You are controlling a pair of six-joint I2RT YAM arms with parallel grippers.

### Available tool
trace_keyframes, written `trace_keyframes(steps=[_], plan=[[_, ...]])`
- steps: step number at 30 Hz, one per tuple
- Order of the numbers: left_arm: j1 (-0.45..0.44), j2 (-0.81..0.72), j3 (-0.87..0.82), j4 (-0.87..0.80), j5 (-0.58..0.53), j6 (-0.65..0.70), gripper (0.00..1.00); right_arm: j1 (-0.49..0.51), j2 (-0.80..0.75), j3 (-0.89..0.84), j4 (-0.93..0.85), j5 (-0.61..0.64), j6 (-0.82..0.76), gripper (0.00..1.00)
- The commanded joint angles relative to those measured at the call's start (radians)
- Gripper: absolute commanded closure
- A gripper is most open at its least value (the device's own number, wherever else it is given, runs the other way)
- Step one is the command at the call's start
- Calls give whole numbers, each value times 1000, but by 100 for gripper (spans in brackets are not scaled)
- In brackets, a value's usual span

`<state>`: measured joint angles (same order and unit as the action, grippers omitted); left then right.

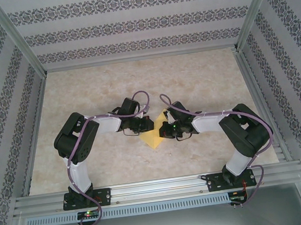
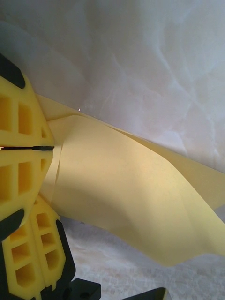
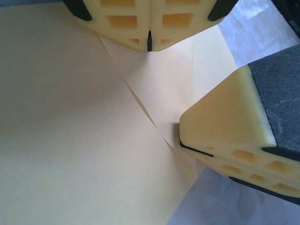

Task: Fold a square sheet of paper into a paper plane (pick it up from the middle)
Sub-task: Fold the triangle a second time at the center of the table.

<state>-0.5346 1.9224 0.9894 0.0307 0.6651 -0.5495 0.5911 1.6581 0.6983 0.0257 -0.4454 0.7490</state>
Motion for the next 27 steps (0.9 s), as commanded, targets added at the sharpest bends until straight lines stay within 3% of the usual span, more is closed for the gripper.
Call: trace_keyframes(steps=[1,17,27], plan=[[23,20,8,-155,-111,20,89,-5,23,-28,-122,89,-53,97],[57,11,147,-215,-110,28,86,-2,33,-37,-122,67,-80,97],[16,-203,-43,-134,-37,-87,86,-1,12,-27,-101,30,-75,97]])
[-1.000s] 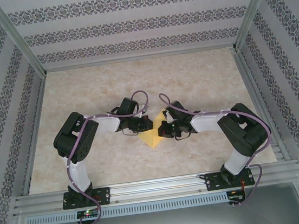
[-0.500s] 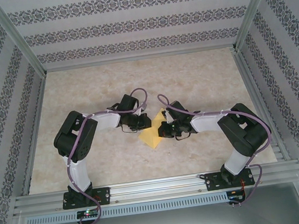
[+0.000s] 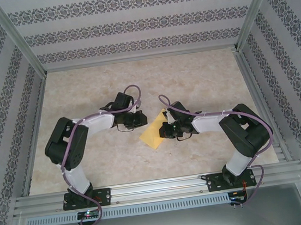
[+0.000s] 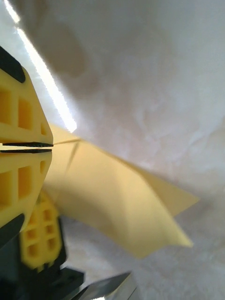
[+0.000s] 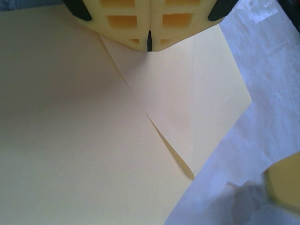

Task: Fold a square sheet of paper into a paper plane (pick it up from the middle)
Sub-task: Fold the triangle a second time at the center of the table.

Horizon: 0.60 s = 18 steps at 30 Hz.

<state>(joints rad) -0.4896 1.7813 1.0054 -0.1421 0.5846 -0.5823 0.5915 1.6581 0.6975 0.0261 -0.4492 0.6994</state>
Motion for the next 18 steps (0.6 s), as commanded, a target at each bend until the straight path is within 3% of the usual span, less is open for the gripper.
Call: trace_keyframes(steps=[1,11,18], plan=[[-40,-78,-87,64,48,-74,87,1,10,-23,-103,36,-27,97],[-167,-111,-226,237,60,-219,88,5,2,-18,-127,56,-41,97],[-184,-27,-239,343,58,-266,89,8,4,-16,-133,62,-44,97]])
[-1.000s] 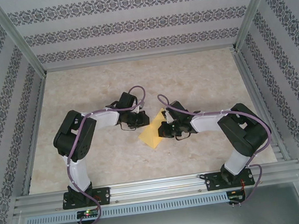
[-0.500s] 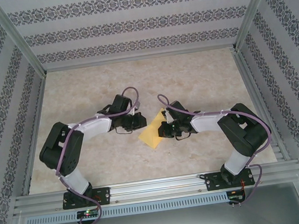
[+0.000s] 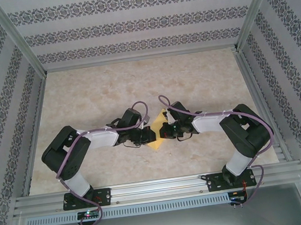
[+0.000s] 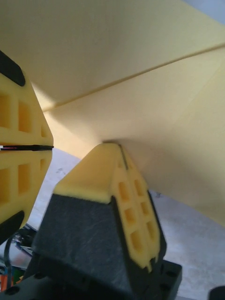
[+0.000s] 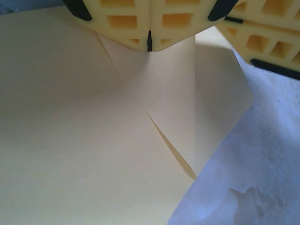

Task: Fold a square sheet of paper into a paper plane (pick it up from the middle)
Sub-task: Fold the triangle a second time at the center of the table.

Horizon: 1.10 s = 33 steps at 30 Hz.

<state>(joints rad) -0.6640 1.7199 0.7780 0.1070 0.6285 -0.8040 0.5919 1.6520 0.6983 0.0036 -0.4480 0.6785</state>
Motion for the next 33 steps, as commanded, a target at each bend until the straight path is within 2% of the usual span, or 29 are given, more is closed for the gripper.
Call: trace_keyframes(steps=[1,18,33], plan=[[-12,47,-6,98,14,-45,89,8,9,-17,-111,61,-25,97],[1,105,101,-61,-86,53,90,19,8,-19,-157,75,-66,98],[71,197,210,-98,-78,94,90,23,35,-19,-166,80,-94,98]])
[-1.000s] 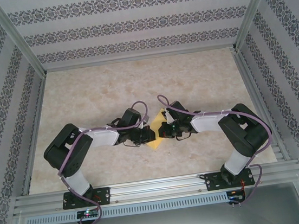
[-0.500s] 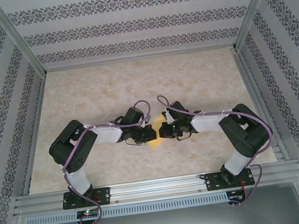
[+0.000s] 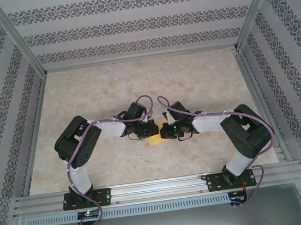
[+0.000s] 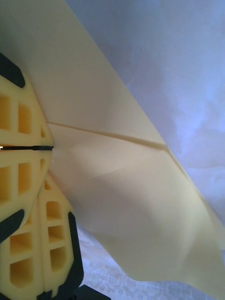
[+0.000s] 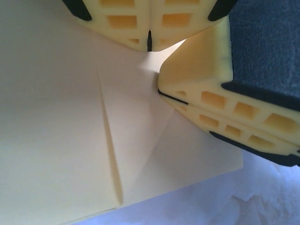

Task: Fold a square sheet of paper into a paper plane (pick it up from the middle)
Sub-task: Fold the triangle a second time at the center of the table.

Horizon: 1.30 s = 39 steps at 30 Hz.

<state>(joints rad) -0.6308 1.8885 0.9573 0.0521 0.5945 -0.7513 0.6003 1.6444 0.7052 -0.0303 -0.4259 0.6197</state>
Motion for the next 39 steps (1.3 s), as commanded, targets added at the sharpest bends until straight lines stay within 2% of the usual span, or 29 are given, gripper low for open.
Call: trace_keyframes(steps=[1,12,25,33,39], plan=[[43,34,39,-42,-40,41,90,15,47,-26,-133,55,-36,98],[63,137,142,-93,-2,84,90,16,54,-29,-140,56,-50,99],[107,173,215,-147,4,112,90,21,45,-35,-157,61,-59,99],[125,156,262,-212,-2,152,89,20,23,-24,-177,59,-65,99],[122,29,159,-201,-8,164,87,15,11,-7,-175,39,-66,99]])
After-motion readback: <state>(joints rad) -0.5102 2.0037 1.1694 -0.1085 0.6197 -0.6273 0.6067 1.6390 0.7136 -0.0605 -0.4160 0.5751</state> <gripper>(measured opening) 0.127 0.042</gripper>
